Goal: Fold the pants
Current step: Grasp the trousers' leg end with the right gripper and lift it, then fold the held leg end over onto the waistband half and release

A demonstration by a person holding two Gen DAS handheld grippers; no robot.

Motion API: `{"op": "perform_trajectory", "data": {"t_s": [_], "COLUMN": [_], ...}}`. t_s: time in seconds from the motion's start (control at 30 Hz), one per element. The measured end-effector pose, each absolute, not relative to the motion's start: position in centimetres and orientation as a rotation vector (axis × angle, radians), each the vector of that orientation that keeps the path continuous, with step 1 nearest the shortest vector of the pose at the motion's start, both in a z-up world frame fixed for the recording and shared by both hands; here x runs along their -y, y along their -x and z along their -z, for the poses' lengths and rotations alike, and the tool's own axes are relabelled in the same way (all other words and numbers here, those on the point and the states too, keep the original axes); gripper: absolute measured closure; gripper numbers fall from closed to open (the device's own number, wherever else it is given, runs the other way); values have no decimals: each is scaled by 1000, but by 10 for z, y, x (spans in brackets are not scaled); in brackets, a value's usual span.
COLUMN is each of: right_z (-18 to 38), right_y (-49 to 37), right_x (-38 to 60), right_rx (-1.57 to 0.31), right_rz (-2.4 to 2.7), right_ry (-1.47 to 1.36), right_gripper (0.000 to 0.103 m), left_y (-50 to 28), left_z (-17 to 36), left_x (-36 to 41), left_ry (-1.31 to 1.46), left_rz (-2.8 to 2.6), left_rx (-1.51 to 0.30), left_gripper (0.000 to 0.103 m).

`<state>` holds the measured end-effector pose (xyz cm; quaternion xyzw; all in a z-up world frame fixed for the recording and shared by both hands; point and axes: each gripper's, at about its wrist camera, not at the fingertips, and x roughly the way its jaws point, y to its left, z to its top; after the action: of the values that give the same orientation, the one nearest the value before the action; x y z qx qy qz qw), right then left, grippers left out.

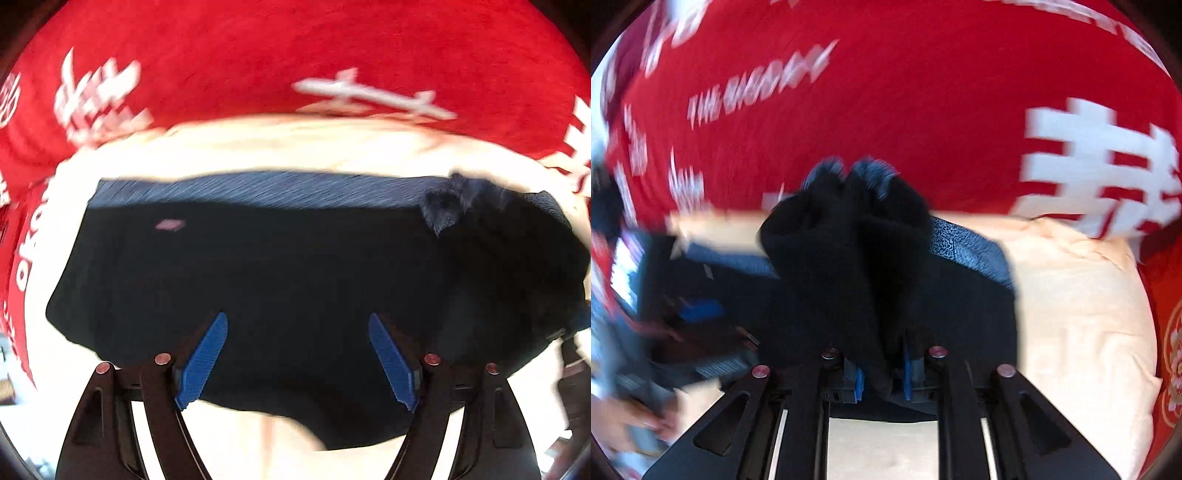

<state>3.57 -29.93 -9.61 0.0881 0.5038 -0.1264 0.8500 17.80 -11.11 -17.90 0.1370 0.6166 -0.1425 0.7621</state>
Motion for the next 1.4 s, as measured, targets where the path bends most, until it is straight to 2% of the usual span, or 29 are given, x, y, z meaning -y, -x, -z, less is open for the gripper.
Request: {"op": "perform_trajectory", "data": {"t_s": [0.1,0.17,0.23,0.3,0.33,0.37,0.4,0.5,0.53,0.63,0.67,0.73,0.93,0.97,1.0,1.03,1.27,1.4], "right_z": [144,174,178,163,150,128,128,112,116,144,157,173,201,202,203,203,154,181], "right_y": [-63,-73,-67,-59,-54,-48,-48,-41,-35,-19,-14,-6,20,24,23,23,8,13], "right_x": [240,195,159,149,148,164,164,234,264,312,322,328,337,344,347,350,348,309], "right_rx": [-1187,-1251,-1232,-1223,-1217,-1222,-1222,-1207,-1171,-1103,-1085,-1071,-969,-941,-917,-901,-990,-1150], "right_rz": [300,363,333,280,243,183,183,135,147,135,135,139,198,201,204,209,145,145], "right_ry": [31,334,522,486,433,227,227,-387,-613,-1026,-1144,-1251,-1485,-1520,-1542,-1546,-1300,-1237], "right_gripper": [75,71,60,53,53,53,53,53,53,53,53,53,53,53,68,94,96,96], "left_y": [-185,-189,-184,-176,-177,-181,-180,-178,-176,-164,-161,-160,-160,-161,-161,-160,-163,-158], "left_z": [190,192,190,188,184,179,177,181,187,214,218,219,221,217,214,211,197,196], "left_x": [77,55,40,47,48,54,59,80,86,98,97,91,83,82,80,77,58,56], "left_ry": [-275,-250,-235,-223,-218,-213,-215,-220,-228,-267,-261,-263,-273,-282,-287,-284,-257,-277], "left_rz": [265,252,250,263,283,323,343,400,414,415,414,375,384,381,374,369,345,318], "left_rx": [-1360,-1365,-1369,-1369,-1362,-1357,-1349,-1349,-1362,-1418,-1420,-1392,-1404,-1404,-1406,-1404,-1415,-1421], "left_gripper": [23,23,23,23,23,23,23,23,23,22,18,9,9,9,9,9,9,9]}}
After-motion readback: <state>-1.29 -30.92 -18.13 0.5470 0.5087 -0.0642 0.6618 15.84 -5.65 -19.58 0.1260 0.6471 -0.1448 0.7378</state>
